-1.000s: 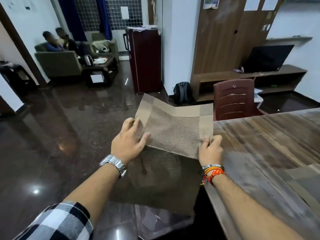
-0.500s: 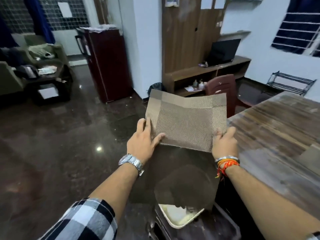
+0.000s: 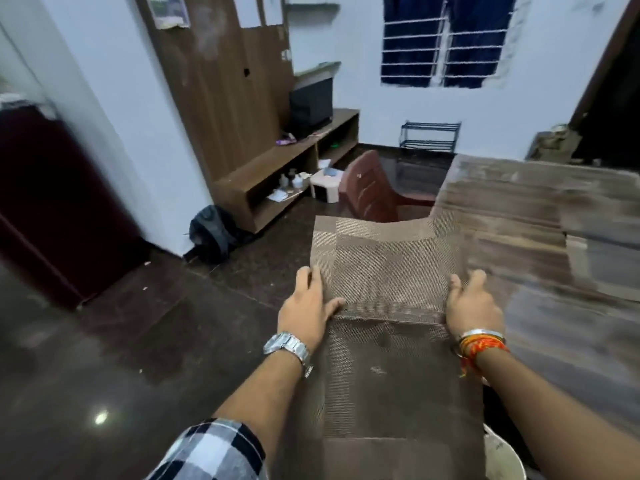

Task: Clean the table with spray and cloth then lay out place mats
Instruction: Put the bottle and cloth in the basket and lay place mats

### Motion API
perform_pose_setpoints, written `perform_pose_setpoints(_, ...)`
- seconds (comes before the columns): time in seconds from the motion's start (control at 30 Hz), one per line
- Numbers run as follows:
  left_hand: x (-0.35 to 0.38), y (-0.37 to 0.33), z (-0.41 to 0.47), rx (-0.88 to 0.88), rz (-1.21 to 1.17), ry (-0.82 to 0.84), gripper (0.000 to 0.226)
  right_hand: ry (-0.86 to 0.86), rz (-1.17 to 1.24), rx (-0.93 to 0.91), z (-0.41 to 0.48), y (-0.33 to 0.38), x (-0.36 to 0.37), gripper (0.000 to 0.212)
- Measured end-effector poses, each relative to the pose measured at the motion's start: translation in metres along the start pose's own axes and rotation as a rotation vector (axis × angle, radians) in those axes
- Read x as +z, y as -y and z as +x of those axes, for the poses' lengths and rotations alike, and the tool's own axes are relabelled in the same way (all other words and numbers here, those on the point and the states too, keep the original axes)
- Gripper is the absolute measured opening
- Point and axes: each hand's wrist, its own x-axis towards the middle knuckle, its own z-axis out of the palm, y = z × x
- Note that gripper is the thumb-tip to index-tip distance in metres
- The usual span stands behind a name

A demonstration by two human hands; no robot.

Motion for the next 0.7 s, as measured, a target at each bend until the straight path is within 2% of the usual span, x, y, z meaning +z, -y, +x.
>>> perform_pose_setpoints(0.1,0.01,0.007,0.056,0.068,-0.045,0.073,0.086,-0.042,0.032,0.099,0.011,0.013,0.01,0.035)
perform_pose_setpoints(0.27,0.035,0.013,0.139,0.206,-0.092,0.192,0.083,-0.01,0.1,0.211,0.045,0.023,0.032,0.026)
perform_pose_setpoints(0.47,0.064,0.014,0.249,0.336,-0.2,0.279,0.084,-0.063,0.204,0.269,0.086,0.041,0.067,0.034)
perform_pose_setpoints(0.6,0.079,-0.007,0.31,0.394,-0.23,0.346,0.082,-0.146,0.104,0.223,0.125,0.047,0.088,0.019)
perform_pose_setpoints(0.7,0.099,-0.026,0.342,0.42,-0.253,0.417,0.086,-0.147,0.014,0.273,0.159,0.033,0.1,0.021)
